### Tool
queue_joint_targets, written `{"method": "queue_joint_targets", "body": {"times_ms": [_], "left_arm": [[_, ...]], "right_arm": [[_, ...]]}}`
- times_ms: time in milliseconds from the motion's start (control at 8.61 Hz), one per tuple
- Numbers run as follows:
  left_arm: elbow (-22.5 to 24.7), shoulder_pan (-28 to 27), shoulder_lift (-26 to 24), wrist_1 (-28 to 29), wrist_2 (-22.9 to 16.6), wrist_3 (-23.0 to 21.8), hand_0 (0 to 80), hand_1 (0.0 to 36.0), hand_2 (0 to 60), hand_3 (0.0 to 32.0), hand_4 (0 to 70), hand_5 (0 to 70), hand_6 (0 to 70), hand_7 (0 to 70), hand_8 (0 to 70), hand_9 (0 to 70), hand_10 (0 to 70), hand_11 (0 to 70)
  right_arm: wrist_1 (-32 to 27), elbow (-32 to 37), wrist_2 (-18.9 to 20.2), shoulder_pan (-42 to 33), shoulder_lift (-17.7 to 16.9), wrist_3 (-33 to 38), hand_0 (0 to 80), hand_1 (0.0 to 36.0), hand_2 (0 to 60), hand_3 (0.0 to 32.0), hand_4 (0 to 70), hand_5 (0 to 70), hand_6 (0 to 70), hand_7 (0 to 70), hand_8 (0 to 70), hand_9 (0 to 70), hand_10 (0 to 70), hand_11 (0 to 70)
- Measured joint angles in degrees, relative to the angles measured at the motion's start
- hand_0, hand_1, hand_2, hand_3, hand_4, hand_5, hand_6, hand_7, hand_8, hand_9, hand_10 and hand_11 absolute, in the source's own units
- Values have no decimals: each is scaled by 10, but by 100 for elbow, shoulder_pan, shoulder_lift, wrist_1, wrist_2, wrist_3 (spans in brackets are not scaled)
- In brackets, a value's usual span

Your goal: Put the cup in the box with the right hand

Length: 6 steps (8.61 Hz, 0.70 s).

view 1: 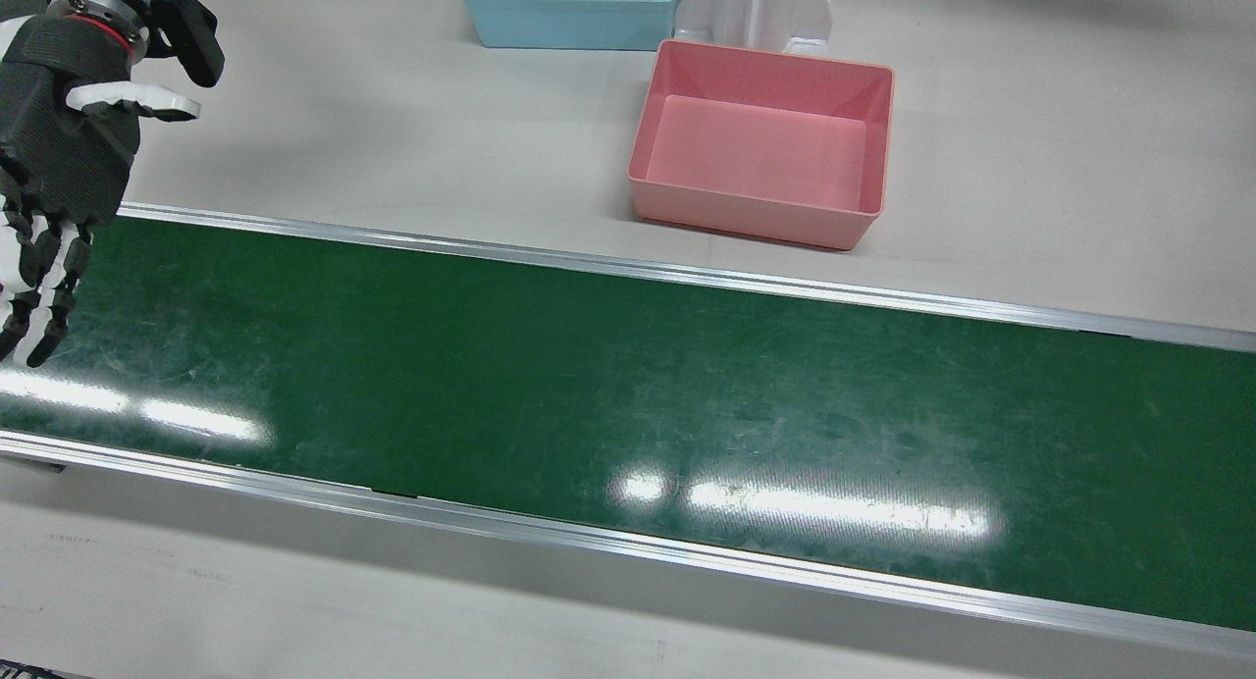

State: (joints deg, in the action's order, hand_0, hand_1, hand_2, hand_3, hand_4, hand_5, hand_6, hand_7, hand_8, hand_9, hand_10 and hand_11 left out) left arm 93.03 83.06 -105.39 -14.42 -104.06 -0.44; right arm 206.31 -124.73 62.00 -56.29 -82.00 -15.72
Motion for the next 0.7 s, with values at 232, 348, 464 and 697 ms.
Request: {"method": "queue_joint_targets", "body": {"times_ms": [232, 348, 464, 697], "left_arm": [[14, 0, 1, -5, 2, 0, 0, 0, 0, 0, 0, 0, 0, 0, 0, 0, 0, 0], [26, 0, 1, -11, 5, 0, 0, 0, 0, 0, 0, 0, 0, 0, 0, 0, 0, 0], [33, 0, 0, -14, 5, 2, 0, 0, 0, 0, 0, 0, 0, 0, 0, 0, 0, 0], [42, -5, -2, -16, 7, 7, 0, 0, 0, 0, 0, 0, 0, 0, 0, 0, 0, 0]], "right_arm": [[116, -15, -6, -62, 1, 6, 493, 221, 122, 0, 0, 50, 0, 0, 0, 0, 0, 0], [141, -8, -15, -71, 1, 7, 494, 220, 121, 0, 0, 50, 0, 0, 0, 0, 0, 0], [163, -27, -26, -64, 7, 7, 495, 221, 124, 0, 0, 50, 0, 0, 0, 0, 0, 0], [395, -284, -37, -95, -10, 45, 495, 217, 108, 0, 0, 50, 0, 0, 0, 0, 0, 0]]}}
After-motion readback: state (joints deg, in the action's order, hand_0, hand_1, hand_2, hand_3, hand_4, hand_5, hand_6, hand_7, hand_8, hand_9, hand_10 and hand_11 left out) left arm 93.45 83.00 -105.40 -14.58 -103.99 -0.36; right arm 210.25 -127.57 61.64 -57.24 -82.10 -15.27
